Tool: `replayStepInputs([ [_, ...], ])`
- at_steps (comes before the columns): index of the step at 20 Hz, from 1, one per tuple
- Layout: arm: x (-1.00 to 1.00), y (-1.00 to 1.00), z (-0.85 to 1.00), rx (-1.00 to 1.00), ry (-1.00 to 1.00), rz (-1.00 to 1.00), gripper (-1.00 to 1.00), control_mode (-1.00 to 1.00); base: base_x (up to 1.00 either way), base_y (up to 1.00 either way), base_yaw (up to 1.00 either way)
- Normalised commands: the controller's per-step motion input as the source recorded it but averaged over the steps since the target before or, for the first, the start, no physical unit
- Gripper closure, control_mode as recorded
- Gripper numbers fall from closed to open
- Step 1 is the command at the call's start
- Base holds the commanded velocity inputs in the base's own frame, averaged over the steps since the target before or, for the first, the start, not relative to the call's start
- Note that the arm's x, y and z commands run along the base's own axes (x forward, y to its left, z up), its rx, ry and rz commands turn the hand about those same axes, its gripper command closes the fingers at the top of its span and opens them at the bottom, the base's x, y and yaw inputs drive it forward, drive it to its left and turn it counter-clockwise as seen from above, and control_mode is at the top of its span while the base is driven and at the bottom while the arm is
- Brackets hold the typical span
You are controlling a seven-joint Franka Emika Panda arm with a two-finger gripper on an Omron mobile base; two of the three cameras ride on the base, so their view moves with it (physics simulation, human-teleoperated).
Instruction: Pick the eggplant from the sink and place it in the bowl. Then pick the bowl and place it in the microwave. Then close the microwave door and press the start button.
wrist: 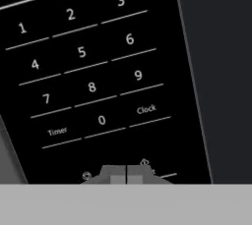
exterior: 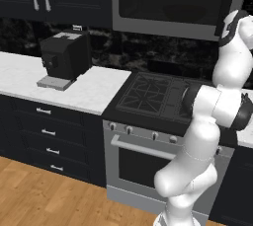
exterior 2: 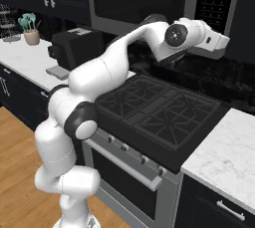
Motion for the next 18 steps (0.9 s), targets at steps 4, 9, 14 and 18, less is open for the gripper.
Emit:
replayStepInputs([
  [4,0.03,-0.62,0.0,0.11,0.0,0.09,1.0,-1.0,0.0,0.0,0.0],
  [9,0.78,0.03,-0.65,0.12,0.11,0.19,1.0,-1.0,0.0,0.0,0.0],
  [14,0.53,0.04,-0.67,0.16,0.04,0.25,1.0,-1.0,0.0,0.0,0.0],
  [18,-0.87,0.19,0.0,0.04,-0.11,0.07,1.0,-1.0,0.0,0.0,0.0],
])
